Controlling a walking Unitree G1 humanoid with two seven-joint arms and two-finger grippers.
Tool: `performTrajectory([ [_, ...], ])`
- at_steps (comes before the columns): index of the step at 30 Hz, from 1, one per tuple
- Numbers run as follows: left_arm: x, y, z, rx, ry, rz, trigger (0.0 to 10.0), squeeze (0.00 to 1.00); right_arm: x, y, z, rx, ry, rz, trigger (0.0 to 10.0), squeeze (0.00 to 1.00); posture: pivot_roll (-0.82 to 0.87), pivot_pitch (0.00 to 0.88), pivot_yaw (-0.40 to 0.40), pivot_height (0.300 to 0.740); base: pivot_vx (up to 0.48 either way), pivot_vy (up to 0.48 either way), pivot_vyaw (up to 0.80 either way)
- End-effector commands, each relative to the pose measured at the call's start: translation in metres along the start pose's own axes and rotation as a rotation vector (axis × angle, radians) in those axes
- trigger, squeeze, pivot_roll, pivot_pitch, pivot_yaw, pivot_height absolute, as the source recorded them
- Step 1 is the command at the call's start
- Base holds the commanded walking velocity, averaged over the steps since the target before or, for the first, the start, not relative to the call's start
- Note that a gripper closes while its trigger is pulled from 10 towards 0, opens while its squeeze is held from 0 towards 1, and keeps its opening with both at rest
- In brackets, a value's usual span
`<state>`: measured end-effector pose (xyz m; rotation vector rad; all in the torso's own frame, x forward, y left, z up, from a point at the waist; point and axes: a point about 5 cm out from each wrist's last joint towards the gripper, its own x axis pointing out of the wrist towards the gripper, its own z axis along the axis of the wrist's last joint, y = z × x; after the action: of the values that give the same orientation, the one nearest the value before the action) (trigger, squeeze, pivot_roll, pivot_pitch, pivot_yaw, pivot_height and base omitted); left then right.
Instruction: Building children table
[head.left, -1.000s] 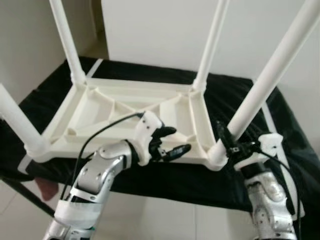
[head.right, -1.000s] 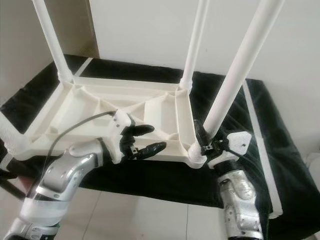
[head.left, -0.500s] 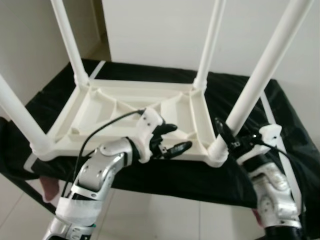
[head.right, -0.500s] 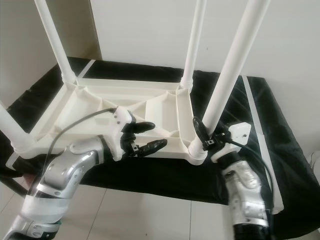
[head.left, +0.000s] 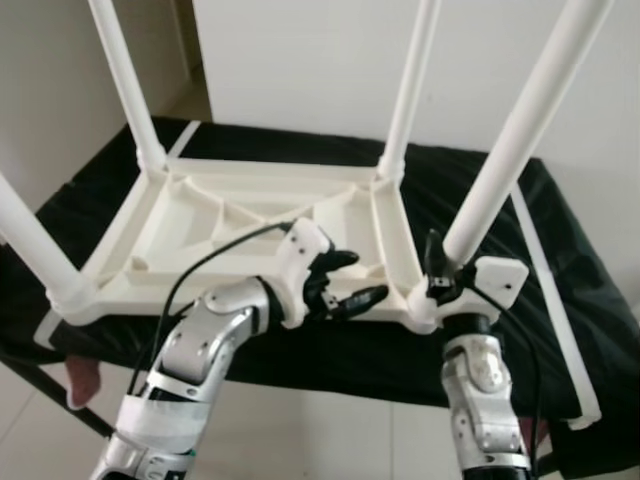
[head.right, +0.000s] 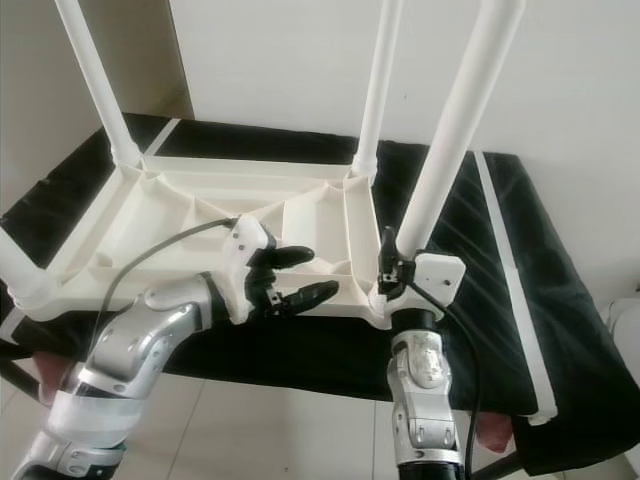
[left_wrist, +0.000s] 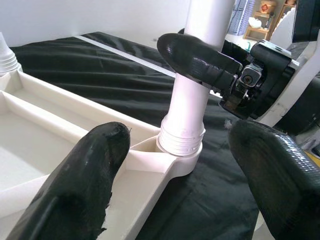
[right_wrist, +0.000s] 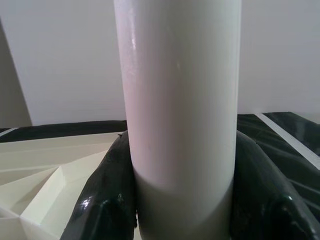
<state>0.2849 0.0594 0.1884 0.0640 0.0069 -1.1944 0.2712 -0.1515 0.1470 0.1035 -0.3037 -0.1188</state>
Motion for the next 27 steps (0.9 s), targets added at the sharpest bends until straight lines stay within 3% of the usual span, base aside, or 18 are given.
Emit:
performTrajectory([
  [1,0.001,0.003,-0.005,-0.013,0.022,0.062,10.0,0.00,-0.021,-0.006,-0.042,0.028,0.239,-0.074,10.0,0.00,0.02,0.031,-0.005,0.740,0.000,0.000,0.00],
  [3,0.002,0.002,-0.006,-0.016,0.027,0.074,10.0,0.00,-0.020,-0.006,-0.040,0.025,0.225,-0.079,10.0,0.00,0.02,0.029,-0.007,0.740,0.000,0.000,0.00],
  [4,0.003,0.001,-0.007,-0.018,0.029,0.082,10.0,0.00,-0.019,-0.007,-0.036,0.030,0.200,-0.061,10.0,1.00,0.02,0.029,-0.009,0.740,0.000,0.000,0.00],
  [10,0.006,-0.002,-0.010,-0.025,0.033,0.081,10.0,0.00,-0.009,-0.012,-0.021,0.036,0.117,-0.012,10.0,1.00,0.01,0.026,-0.011,0.740,0.000,0.000,0.00],
  [16,0.008,-0.001,-0.009,-0.011,0.031,0.101,10.0,0.00,-0.002,-0.029,-0.019,0.007,0.141,0.117,10.0,1.00,0.01,0.022,-0.013,0.740,0.000,0.000,0.00],
  [20,0.008,0.000,-0.010,-0.005,0.033,0.110,10.0,0.00,0.001,-0.031,-0.017,-0.002,0.141,0.169,10.0,1.00,0.01,0.020,-0.013,0.740,0.000,0.000,0.00],
  [21,0.009,-0.001,-0.012,0.016,0.043,0.120,10.0,0.00,0.006,-0.034,-0.014,-0.024,0.142,0.255,10.0,0.00,0.01,0.015,-0.013,0.740,0.000,0.000,0.00],
  [27,0.011,-0.003,-0.017,0.031,0.058,0.117,10.0,0.00,0.014,-0.037,-0.014,-0.059,0.168,0.394,10.0,0.00,0.02,0.006,-0.016,0.740,0.000,0.000,0.00],
])
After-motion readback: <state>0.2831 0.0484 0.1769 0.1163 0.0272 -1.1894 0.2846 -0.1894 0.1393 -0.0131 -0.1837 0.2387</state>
